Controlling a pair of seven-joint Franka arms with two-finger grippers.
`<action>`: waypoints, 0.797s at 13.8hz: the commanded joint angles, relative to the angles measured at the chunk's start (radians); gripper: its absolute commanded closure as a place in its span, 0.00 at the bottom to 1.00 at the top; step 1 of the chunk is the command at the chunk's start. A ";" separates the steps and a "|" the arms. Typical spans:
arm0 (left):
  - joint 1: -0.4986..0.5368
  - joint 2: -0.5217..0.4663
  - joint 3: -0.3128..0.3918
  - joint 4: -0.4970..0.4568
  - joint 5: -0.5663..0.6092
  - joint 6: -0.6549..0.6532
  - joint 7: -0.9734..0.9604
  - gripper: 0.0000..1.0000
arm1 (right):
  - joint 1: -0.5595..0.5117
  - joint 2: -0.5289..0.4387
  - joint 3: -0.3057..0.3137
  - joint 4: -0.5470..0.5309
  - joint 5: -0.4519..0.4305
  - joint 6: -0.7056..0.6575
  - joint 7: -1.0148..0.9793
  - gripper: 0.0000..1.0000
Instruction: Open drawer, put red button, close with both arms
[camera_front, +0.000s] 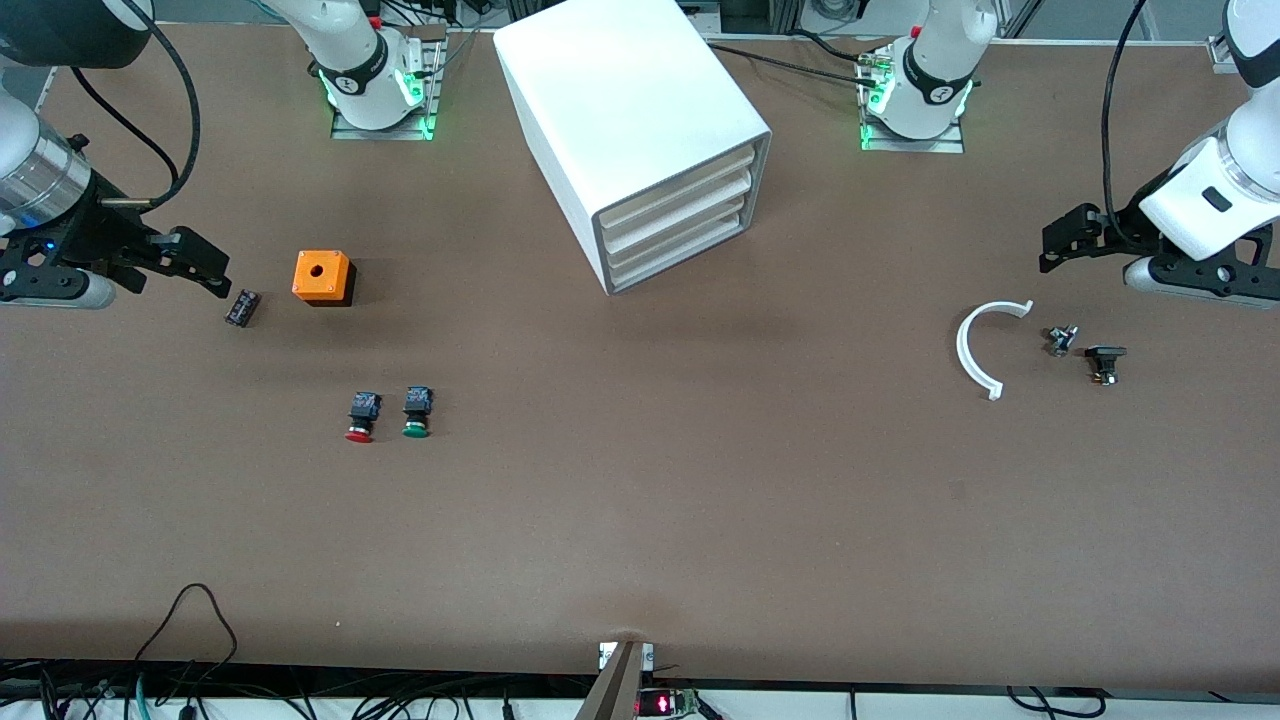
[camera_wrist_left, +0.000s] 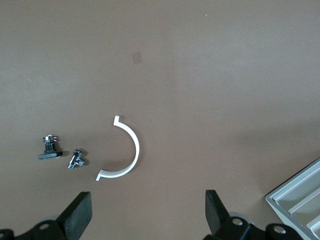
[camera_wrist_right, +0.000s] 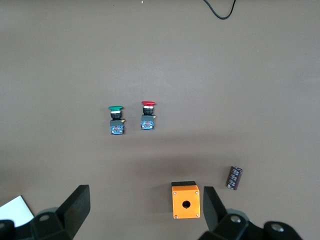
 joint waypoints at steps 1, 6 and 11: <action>-0.007 0.009 0.001 0.028 0.024 -0.023 -0.010 0.00 | -0.001 0.006 0.002 0.020 -0.003 -0.022 -0.009 0.00; -0.007 0.009 0.001 0.028 0.024 -0.023 -0.010 0.00 | -0.001 0.009 -0.001 0.032 -0.001 -0.042 -0.009 0.00; -0.007 0.009 0.000 0.030 0.021 -0.027 -0.009 0.00 | 0.016 0.084 0.008 0.035 0.000 -0.128 -0.007 0.00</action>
